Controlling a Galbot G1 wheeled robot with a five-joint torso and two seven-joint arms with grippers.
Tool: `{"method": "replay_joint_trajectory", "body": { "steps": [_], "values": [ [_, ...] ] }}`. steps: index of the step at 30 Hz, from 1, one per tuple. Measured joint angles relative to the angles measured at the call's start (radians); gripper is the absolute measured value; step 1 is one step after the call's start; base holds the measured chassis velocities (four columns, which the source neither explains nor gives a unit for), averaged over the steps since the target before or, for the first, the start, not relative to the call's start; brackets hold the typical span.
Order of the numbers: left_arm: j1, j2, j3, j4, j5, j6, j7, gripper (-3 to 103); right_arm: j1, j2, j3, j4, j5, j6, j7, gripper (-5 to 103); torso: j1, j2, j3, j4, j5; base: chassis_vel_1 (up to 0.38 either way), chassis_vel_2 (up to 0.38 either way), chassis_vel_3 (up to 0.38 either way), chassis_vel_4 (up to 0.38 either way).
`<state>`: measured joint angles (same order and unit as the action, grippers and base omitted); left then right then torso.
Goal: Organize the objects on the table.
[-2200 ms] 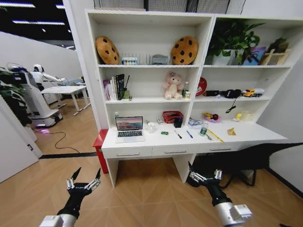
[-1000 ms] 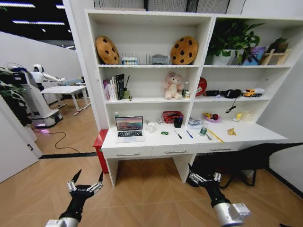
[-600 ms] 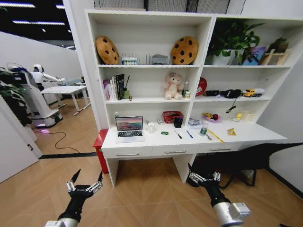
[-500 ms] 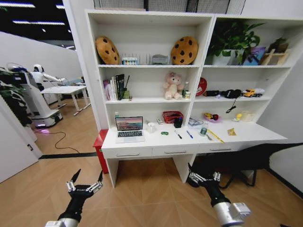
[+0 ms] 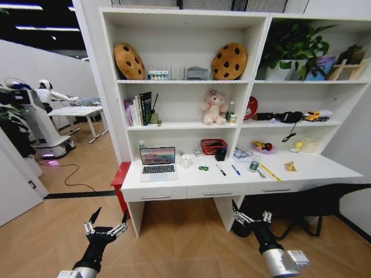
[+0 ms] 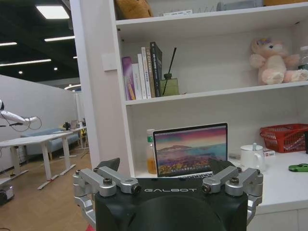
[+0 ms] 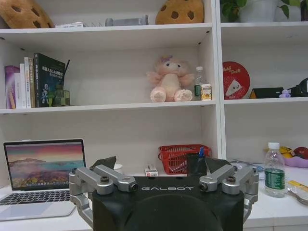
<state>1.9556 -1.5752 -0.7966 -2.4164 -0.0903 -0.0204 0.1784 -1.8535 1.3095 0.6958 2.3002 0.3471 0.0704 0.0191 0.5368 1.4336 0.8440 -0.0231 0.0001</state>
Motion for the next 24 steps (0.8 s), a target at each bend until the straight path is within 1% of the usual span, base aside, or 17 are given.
{"method": "replay_joint_trajectory", "body": {
  "steps": [4,6,9,11,12,13,14,15,16,17,18,19,20,21,22,23,24],
  "values": [
    [-0.001,0.002,0.001,0.005,0.001,0.000,-0.012,100,-0.004,0.003,0.001,0.000,-0.004,0.001,0.000,100,0.000,0.000,0.000,-0.0004,-0.0004,-0.275,0.268,0.282,-0.267],
    [-0.001,0.002,0.002,0.005,0.001,0.000,-0.013,100,-0.004,0.003,0.000,0.000,-0.006,0.003,-0.001,100,0.000,0.000,0.000,-0.0001,0.0001,-0.322,0.314,0.291,-0.317],
    [-0.002,0.003,0.002,0.006,0.001,0.000,-0.013,100,-0.004,0.003,0.000,0.000,-0.020,0.022,-0.021,100,0.000,0.000,0.000,-0.0003,-0.0005,-0.336,0.325,0.359,-0.337],
    [-0.002,0.004,0.001,0.008,0.001,0.000,-0.012,100,-0.003,0.003,-0.001,0.000,-0.024,0.028,-0.027,100,0.000,0.000,0.000,0.0000,-0.0001,-0.360,0.359,0.359,-0.385],
    [-0.002,0.005,0.000,0.009,0.001,-0.001,-0.012,100,-0.003,0.003,-0.003,0.000,-0.025,0.029,-0.030,100,0.000,0.000,0.000,0.0001,0.0007,-0.370,0.400,0.378,-0.385],
    [-0.002,0.005,0.000,0.010,0.000,-0.001,-0.012,100,-0.002,0.003,-0.004,0.000,-0.026,0.031,-0.032,100,0.000,0.000,0.000,0.0001,-0.0002,-0.370,0.400,0.399,-0.369],
    [-0.003,0.005,0.000,0.010,-0.002,-0.001,-0.012,100,0.000,0.003,-0.008,-0.001,-0.028,0.045,-0.038,100,0.000,0.000,0.000,-0.0006,-0.0011,-0.368,0.336,0.399,-0.349],
    [-0.003,0.005,0.000,0.010,-0.002,-0.001,-0.012,100,0.000,0.003,-0.008,-0.001,-0.028,0.045,-0.038,100,0.000,0.000,0.000,-0.0006,-0.0011,-0.368,0.336,0.399,-0.349],
    [-0.004,0.005,0.000,0.010,-0.003,-0.002,-0.011,100,0.000,0.002,-0.010,-0.003,-0.029,0.054,-0.042,100,0.000,0.000,0.000,-0.0005,-0.0007,-0.368,0.370,0.363,-0.349],
    [-0.005,0.005,0.000,0.010,-0.004,-0.004,-0.011,100,0.002,0.001,-0.012,-0.005,-0.029,0.070,-0.057,100,0.001,0.000,0.000,0.0002,0.0010,-0.354,0.370,0.363,-0.360],
    [-0.006,0.005,0.000,0.010,-0.006,-0.005,-0.018,100,0.002,0.000,-0.012,-0.005,-0.012,0.084,-0.083,100,0.001,0.000,0.000,0.0000,-0.0003,-0.343,0.327,0.327,-0.296],
    [-0.006,0.005,0.000,0.010,-0.006,-0.005,-0.018,100,0.002,0.000,-0.012,-0.005,-0.012,0.084,-0.083,100,0.001,0.000,0.000,0.0000,-0.0003,-0.343,0.327,0.327,-0.296],
    [-0.007,0.005,0.000,0.010,-0.007,-0.005,-0.025,100,0.000,-0.001,-0.014,-0.003,0.002,0.088,-0.095,100,0.001,0.000,0.000,0.0000,-0.0012,-0.343,0.327,0.277,-0.296],
    [-0.009,0.006,0.000,0.010,-0.008,-0.004,-0.032,100,0.000,-0.001,-0.015,-0.001,0.014,0.090,-0.102,100,0.001,0.000,0.000,-0.0006,-0.0011,-0.236,0.241,0.277,-0.245],
    [-0.012,0.006,0.000,0.009,-0.010,-0.004,-0.043,100,0.000,-0.001,-0.016,0.000,0.020,0.092,-0.107,100,0.001,-0.001,0.001,0.0000,-0.0002,-0.236,0.210,0.156,-0.245],
    [-0.020,0.010,-0.002,0.008,-0.013,-0.002,-0.068,100,0.005,-0.001,-0.016,-0.001,0.019,0.094,-0.109,100,0.002,-0.001,0.001,0.0002,0.0008,-0.172,0.210,0.021,-0.026],
    [-0.020,0.010,-0.002,0.008,-0.013,-0.002,-0.068,100,0.005,-0.001,-0.016,-0.001,0.019,0.094,-0.109,100,0.002,-0.001,0.001,0.0002,0.0008,-0.172,0.210,0.021,-0.026]
  ]
}}
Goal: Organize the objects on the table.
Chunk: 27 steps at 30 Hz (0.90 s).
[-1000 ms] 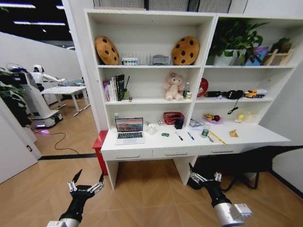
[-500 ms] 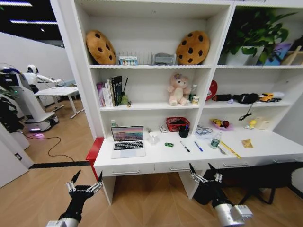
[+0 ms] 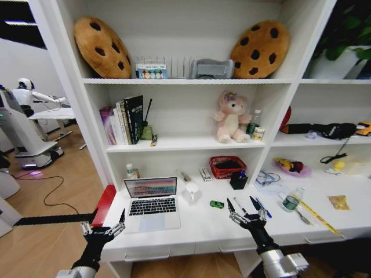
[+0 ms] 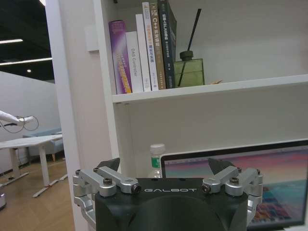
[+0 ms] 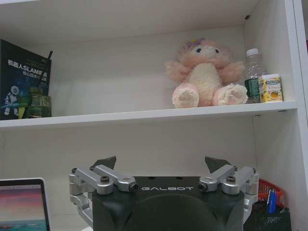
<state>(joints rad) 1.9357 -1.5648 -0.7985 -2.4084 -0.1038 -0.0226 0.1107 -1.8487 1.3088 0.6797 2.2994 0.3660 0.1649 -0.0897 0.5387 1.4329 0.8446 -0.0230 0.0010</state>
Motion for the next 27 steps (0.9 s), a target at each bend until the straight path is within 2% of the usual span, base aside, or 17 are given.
{"method": "replay_joint_trajectory", "body": {
  "steps": [1,2,3,6,8,10,11,13,14,16,18,19,20,21,24,25,27],
  "values": [
    [-0.008,0.008,-0.005,0.001,-0.006,0.000,-0.013,100,0.002,0.000,0.001,-0.003,-0.003,0.003,0.000,100,-0.001,0.000,0.000,-0.0009,-0.0020,-0.140,0.121,0.021,-0.071],
    [-0.013,0.016,-0.009,0.004,-0.014,0.000,-0.019,100,0.004,0.000,0.003,-0.004,-0.006,0.004,0.002,100,-0.001,0.000,0.000,-0.0008,-0.0020,-0.140,0.048,0.007,-0.071],
    [-0.018,0.028,-0.017,0.007,-0.027,0.000,-0.023,100,0.005,-0.004,0.006,-0.006,-0.007,0.005,0.008,100,-0.001,0.000,0.000,-0.0001,-0.0004,0.000,0.000,0.000,0.000],
    [-0.022,0.050,-0.035,0.010,-0.057,0.005,-0.023,101,0.007,-0.011,0.014,-0.009,-0.007,0.004,0.017,100,-0.002,0.001,-0.001,-0.0002,-0.0013,0.038,-0.017,-0.018,0.017],
    [-0.022,0.064,-0.045,0.011,-0.083,0.012,-0.023,98,0.011,-0.014,0.020,-0.013,-0.007,0.005,0.021,100,-0.003,0.001,-0.001,-0.0004,-0.0013,0.077,-0.086,-0.022,0.071],
    [-0.017,0.076,-0.051,0.010,-0.107,0.019,-0.005,89,0.020,-0.014,0.025,-0.022,-0.008,0.005,0.036,100,-0.003,0.001,-0.001,-0.0003,-0.0010,0.062,-0.057,-0.073,0.070],
    [-0.017,0.076,-0.051,0.010,-0.107,0.019,-0.005,89,0.020,-0.014,0.025,-0.022,-0.008,0.005,0.036,100,-0.003,0.001,-0.001,-0.0003,-0.0010,0.062,-0.029,-0.071,0.070],
    [-0.014,0.079,-0.051,0.009,-0.109,0.018,0.007,77,0.023,-0.009,0.025,-0.026,-0.010,0.005,0.046,100,-0.003,0.001,-0.001,-0.0003,-0.0009,0.000,0.000,0.000,0.000],
    [-0.014,0.079,-0.051,0.009,-0.109,0.018,0.007,77,0.023,-0.009,0.025,-0.026,-0.010,0.005,0.046,100,-0.003,0.001,-0.001,-0.0003,-0.0009,0.000,0.000,0.000,0.000],
    [-0.013,0.080,-0.051,0.008,-0.107,0.018,0.012,66,0.023,-0.005,0.025,-0.030,-0.013,0.006,0.050,100,-0.002,0.001,-0.001,-0.0003,-0.0010,0.000,0.000,0.000,0.000],
    [-0.013,0.080,-0.051,0.008,-0.107,0.018,0.012,66,0.023,-0.005,0.024,-0.030,-0.013,0.006,0.050,100,-0.002,0.001,-0.001,-0.0003,-0.0010,0.000,0.000,0.000,0.000],
    [-0.013,0.080,-0.051,0.008,-0.107,0.018,0.012,61,0.023,-0.005,0.024,-0.031,-0.014,0.006,0.050,100,-0.002,0.001,-0.001,-0.0003,-0.0010,0.000,0.000,0.000,0.000],
    [-0.013,0.080,-0.051,0.007,-0.106,0.018,0.012,50,0.023,-0.004,0.024,-0.032,-0.014,0.006,0.051,100,-0.002,0.001,-0.001,-0.0003,-0.0010,0.000,0.000,0.000,0.000],
    [-0.013,0.080,-0.051,0.007,-0.106,0.018,0.012,50,0.023,-0.004,0.024,-0.032,-0.014,0.006,0.051,100,-0.002,0.001,-0.001,-0.0003,-0.0010,0.000,0.000,0.000,0.000],
    [-0.013,0.081,-0.052,0.007,-0.105,0.017,0.012,34,0.026,-0.001,0.022,-0.037,-0.014,0.006,0.055,100,-0.002,0.001,0.000,-0.0003,-0.0010,0.000,0.000,0.000,0.000],
    [-0.013,0.081,-0.052,0.007,-0.105,0.017,0.012,34,0.026,-0.001,0.022,-0.037,-0.014,0.006,0.055,100,-0.002,0.001,0.000,-0.0003,-0.0010,0.000,0.000,0.000,0.000],
    [-0.017,0.095,-0.063,0.008,-0.118,0.022,0.008,24,0.032,-0.003,0.018,-0.045,-0.014,0.006,0.061,100,-0.002,0.001,-0.001,-0.0003,-0.0010,0.000,0.000,0.000,0.000]
  ]
}}
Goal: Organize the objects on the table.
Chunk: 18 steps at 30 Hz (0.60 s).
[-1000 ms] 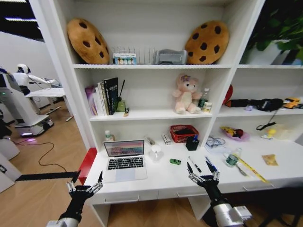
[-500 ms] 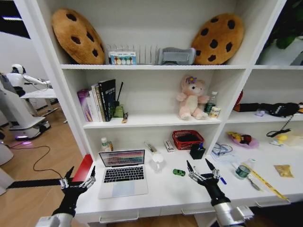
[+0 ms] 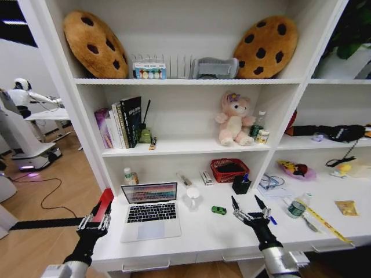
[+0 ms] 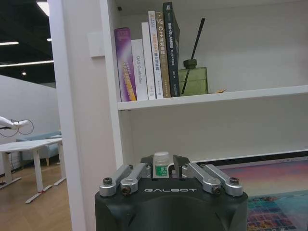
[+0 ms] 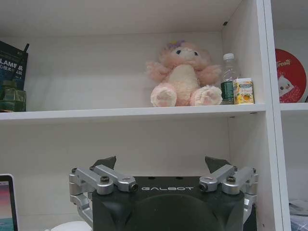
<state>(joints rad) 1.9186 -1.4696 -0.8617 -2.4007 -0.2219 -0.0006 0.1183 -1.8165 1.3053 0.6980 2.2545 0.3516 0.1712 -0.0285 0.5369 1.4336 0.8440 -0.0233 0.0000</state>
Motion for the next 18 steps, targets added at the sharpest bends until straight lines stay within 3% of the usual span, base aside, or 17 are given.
{"method": "replay_joint_trajectory", "body": {
  "steps": [1,6,8,11,12,15,16,17,18],
  "values": [
    [0.000,0.000,0.000,0.000,0.000,0.000,0.000,24,0.000,0.000,0.000,0.000,0.000,0.000,0.000,100,0.000,0.000,0.000,0.0000,0.0000,0.000,0.000,0.000,0.000],
    [-0.012,0.044,-0.017,0.020,-0.024,0.015,-0.008,3,0.003,0.000,-0.003,-0.009,-0.002,-0.001,0.006,100,0.000,0.000,0.000,0.0002,0.0000,0.000,0.000,0.000,0.000],
    [-0.018,0.060,-0.022,0.027,-0.028,0.020,-0.009,3,0.004,0.000,-0.003,-0.010,-0.002,-0.001,0.006,100,0.000,0.000,0.000,0.0002,-0.0001,0.000,0.000,0.000,0.000],
    [-0.068,0.207,-0.059,0.081,-0.052,0.043,-0.022,0,0.005,-0.004,-0.001,-0.016,-0.002,-0.001,0.009,100,0.000,0.000,0.000,0.0001,-0.0004,0.000,0.000,0.000,0.000],
    [-0.068,0.207,-0.059,0.081,-0.052,0.043,-0.022,0,0.005,-0.004,-0.001,-0.016,-0.002,-0.001,0.009,100,0.000,0.000,0.000,0.0001,-0.0004,0.000,0.000,0.000,0.000],
    [-0.134,0.395,-0.100,0.157,-0.082,0.056,-0.027,0,0.004,-0.007,0.006,-0.025,-0.002,-0.001,0.011,100,0.000,0.000,0.000,0.0002,-0.0002,0.000,0.000,0.000,0.000],
    [-0.134,0.395,-0.100,0.157,-0.082,0.056,-0.027,0,0.004,-0.007,0.006,-0.025,-0.002,-0.001,0.011,100,0.000,0.000,0.000,0.0002,-0.0002,0.000,0.000,0.000,0.000],
    [-0.174,0.468,-0.107,0.195,-0.094,0.056,-0.028,0,0.003,-0.005,0.007,-0.029,-0.006,-0.001,0.011,100,0.000,0.000,0.000,0.0001,-0.0004,0.000,0.000,0.000,0.000],
    [-0.174,0.468,-0.107,0.195,-0.094,0.056,-0.028,0,0.003,-0.005,0.007,-0.029,-0.006,-0.001,0.011,100,0.000,0.000,0.000,0.0001,-0.0004,0.000,0.000,0.000,0.000]
  ]
}}
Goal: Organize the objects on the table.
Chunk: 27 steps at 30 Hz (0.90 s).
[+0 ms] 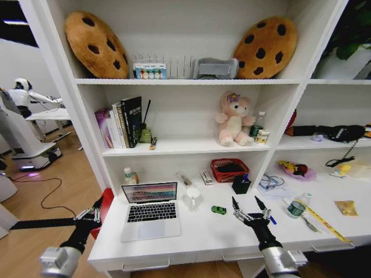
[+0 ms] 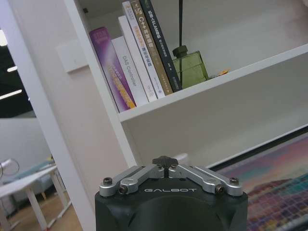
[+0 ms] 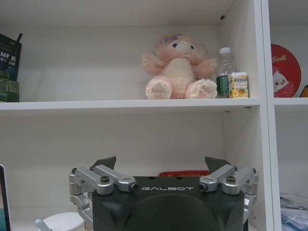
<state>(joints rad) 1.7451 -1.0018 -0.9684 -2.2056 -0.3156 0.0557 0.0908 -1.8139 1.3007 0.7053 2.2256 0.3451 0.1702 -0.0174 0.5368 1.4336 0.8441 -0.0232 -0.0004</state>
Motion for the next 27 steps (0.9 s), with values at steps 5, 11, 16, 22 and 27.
{"method": "replay_joint_trajectory", "body": {
  "steps": [5,11,16,22,27],
  "values": [
    [-0.107,0.236,0.003,0.096,-0.071,0.016,-0.004,0,-0.010,0.012,0.007,-0.012,-0.016,0.003,0.007,100,0.000,0.000,0.000,-0.0007,0.0004,0.000,0.000,0.000,0.000],
    [-0.171,0.456,0.062,0.196,-0.109,-0.012,0.102,0,-0.020,0.035,0.021,-0.035,-0.042,0.028,0.015,100,0.000,0.000,0.000,0.0000,0.0004,0.000,0.000,0.000,0.000],
    [-0.243,0.524,0.146,0.247,-0.120,-0.019,0.210,0,-0.026,0.043,0.030,-0.040,-0.039,0.039,0.020,100,0.000,0.000,0.000,0.0001,0.0001,0.000,0.000,0.000,0.000],
    [-0.412,0.588,0.316,0.318,-0.104,-0.042,0.304,0,-0.013,0.051,0.019,-0.056,-0.047,0.035,0.021,100,0.000,0.000,0.000,0.0001,0.0005,0.000,0.000,0.000,0.000],
    [-0.684,0.601,0.554,0.429,-0.019,-0.116,0.406,0,-0.012,0.057,0.003,-0.065,-0.066,0.029,0.019,100,0.000,0.000,0.000,-0.0004,0.0003,0.000,0.000,0.000,0.000]
  ]
}}
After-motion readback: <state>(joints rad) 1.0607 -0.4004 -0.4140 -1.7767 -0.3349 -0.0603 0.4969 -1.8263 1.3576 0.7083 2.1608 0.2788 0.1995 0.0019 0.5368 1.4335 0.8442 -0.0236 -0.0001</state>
